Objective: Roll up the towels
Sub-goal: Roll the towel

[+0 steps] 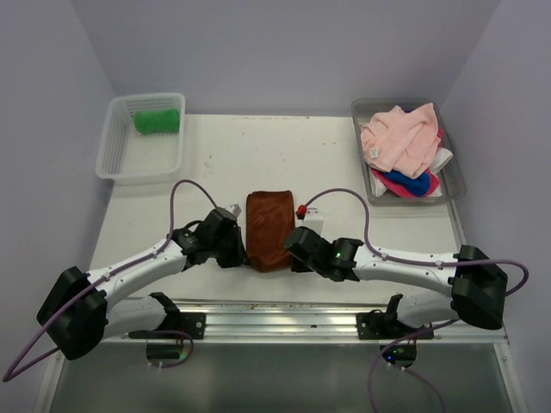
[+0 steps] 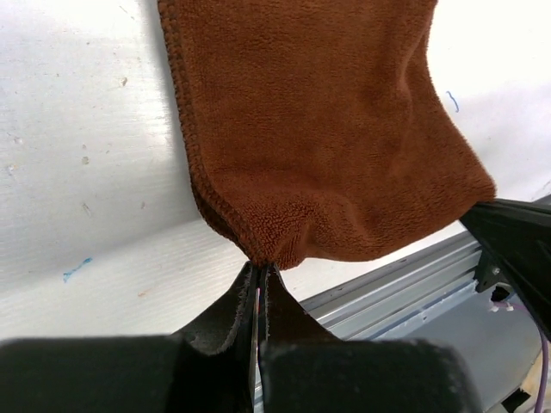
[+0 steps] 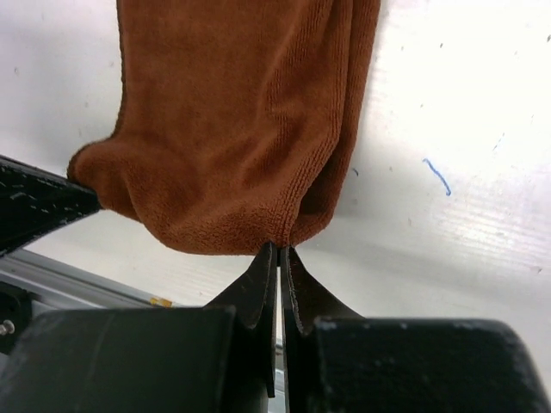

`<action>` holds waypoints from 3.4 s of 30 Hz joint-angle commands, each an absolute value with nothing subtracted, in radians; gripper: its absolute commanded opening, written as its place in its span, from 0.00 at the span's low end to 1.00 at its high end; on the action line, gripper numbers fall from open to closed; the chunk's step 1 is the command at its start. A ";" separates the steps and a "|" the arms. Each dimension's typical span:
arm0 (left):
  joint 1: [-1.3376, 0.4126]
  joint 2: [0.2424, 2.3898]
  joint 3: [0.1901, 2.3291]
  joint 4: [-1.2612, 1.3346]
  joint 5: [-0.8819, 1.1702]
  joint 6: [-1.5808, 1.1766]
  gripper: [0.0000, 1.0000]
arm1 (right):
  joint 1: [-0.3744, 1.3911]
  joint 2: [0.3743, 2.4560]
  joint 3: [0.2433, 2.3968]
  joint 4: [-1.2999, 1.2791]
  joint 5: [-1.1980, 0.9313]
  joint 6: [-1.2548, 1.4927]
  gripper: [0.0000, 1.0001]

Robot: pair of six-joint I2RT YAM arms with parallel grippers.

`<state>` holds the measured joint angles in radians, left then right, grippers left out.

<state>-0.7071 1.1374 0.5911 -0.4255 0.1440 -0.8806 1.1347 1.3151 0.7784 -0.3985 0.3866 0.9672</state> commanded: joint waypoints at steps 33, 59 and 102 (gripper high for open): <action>-0.545 1.526 0.827 -0.333 0.046 -0.729 0.04 | 0.911 1.663 1.015 -0.327 0.365 0.758 0.00; -0.601 1.370 0.741 -0.175 0.115 -0.750 0.01 | 0.959 1.601 1.038 -0.334 0.353 0.772 0.13; -0.597 1.206 0.623 -0.342 0.098 -0.699 0.00 | 1.115 1.491 0.887 -0.314 0.362 0.873 0.14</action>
<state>-0.5991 1.2129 0.6666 -0.3458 0.0750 -0.6895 1.1118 1.5124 0.8379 -0.2798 0.3092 0.9192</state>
